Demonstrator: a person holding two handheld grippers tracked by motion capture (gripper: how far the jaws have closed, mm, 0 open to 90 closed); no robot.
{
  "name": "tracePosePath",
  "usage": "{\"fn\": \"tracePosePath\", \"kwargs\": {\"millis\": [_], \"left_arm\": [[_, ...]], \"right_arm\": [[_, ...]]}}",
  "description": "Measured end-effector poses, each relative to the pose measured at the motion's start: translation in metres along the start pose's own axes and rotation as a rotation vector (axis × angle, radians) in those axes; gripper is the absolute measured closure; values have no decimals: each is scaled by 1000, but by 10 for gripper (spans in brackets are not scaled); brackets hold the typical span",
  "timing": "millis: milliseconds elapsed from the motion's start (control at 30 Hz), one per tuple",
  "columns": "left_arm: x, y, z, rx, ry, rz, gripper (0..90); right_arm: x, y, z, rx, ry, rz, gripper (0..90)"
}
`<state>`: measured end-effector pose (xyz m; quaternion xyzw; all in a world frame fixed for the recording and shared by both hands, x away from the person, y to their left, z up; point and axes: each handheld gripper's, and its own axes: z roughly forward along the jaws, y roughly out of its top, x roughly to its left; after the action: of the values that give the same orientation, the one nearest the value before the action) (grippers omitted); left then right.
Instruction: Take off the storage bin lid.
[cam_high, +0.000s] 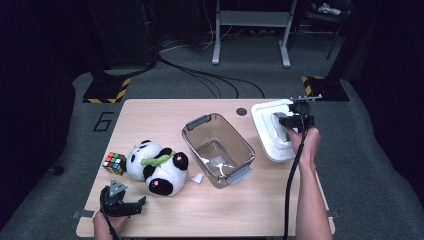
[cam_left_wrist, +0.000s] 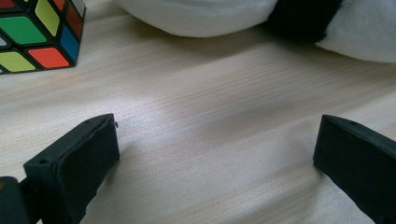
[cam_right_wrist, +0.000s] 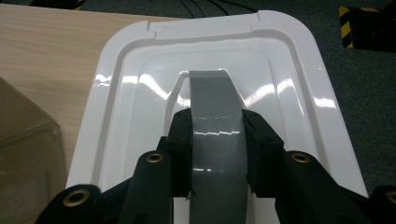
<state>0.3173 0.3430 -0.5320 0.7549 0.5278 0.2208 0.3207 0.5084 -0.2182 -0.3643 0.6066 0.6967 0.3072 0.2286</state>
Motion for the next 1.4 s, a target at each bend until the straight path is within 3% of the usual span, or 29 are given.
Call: {"fn": "tracePosePath", "kwargs": {"millis": [333, 733, 1033, 1167, 1300, 1400], "left_arm": [[0, 0, 0, 0, 1, 0, 2], [-1, 0, 0, -6, 2, -7, 2], [-1, 0, 1, -9, 2, -7, 2], [-1, 0, 1, -7, 2, -7, 2], [0, 0, 1, -11, 4, -4, 2], [0, 0, 1, -9, 4, -5, 2]], "right_arm": [[-15, -24, 41, 55, -17, 81, 667], [-12, -52, 80, 110, -22, 103, 667], [-10, -63, 98, 135, -23, 137, 665], [-10, -64, 99, 126, -25, 127, 658], [-12, -65, 97, 143, -10, 128, 515], [-13, -66, 90, 111, 1, 109, 394]]}}
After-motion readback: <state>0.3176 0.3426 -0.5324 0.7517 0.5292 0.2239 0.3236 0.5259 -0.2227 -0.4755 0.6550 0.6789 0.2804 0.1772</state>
